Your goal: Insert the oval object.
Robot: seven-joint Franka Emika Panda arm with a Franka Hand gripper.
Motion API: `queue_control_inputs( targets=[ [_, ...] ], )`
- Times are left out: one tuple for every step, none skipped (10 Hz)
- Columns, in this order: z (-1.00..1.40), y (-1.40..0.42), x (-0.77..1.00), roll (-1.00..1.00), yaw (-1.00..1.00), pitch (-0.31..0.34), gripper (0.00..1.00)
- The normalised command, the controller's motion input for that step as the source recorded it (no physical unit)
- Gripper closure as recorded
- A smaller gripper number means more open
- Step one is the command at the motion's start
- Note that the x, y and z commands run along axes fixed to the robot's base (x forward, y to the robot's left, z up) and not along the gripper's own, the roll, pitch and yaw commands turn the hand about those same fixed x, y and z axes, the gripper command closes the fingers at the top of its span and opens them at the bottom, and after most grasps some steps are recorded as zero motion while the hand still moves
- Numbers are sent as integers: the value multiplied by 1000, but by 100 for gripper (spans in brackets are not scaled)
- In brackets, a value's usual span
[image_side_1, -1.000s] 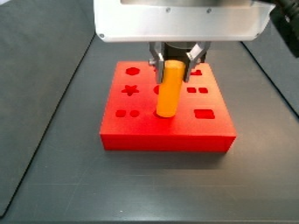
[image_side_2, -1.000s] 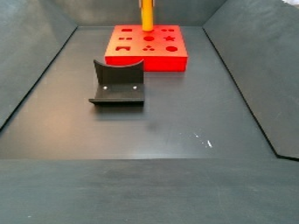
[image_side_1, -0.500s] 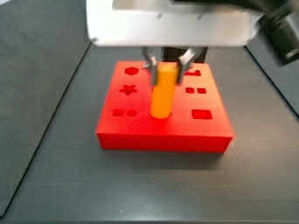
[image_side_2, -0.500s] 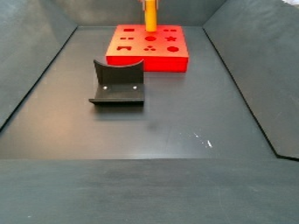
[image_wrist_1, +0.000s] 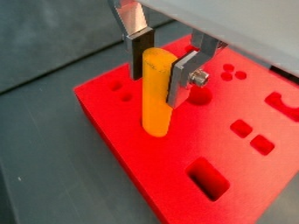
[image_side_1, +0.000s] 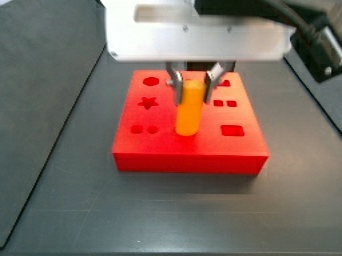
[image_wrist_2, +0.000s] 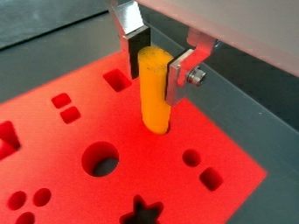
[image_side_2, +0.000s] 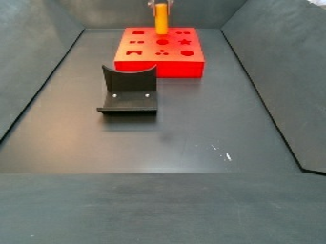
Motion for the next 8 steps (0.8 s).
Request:
queue_control_inputs(
  targets=[
    [-457,0,0,0,0,0,100],
    [-414,0,-57,17,-31,0,100],
    [-409,0,-217,77,-6,0,100],
    [-494,0,-220,61,0,0,100],
    [-491,0,-246,53,0,0,100],
    [-423,0,-254,57,0,0,100],
    [-129,0,-3,30,0,0,100],
    [0,0,0,0,0,0,100]
  ],
)
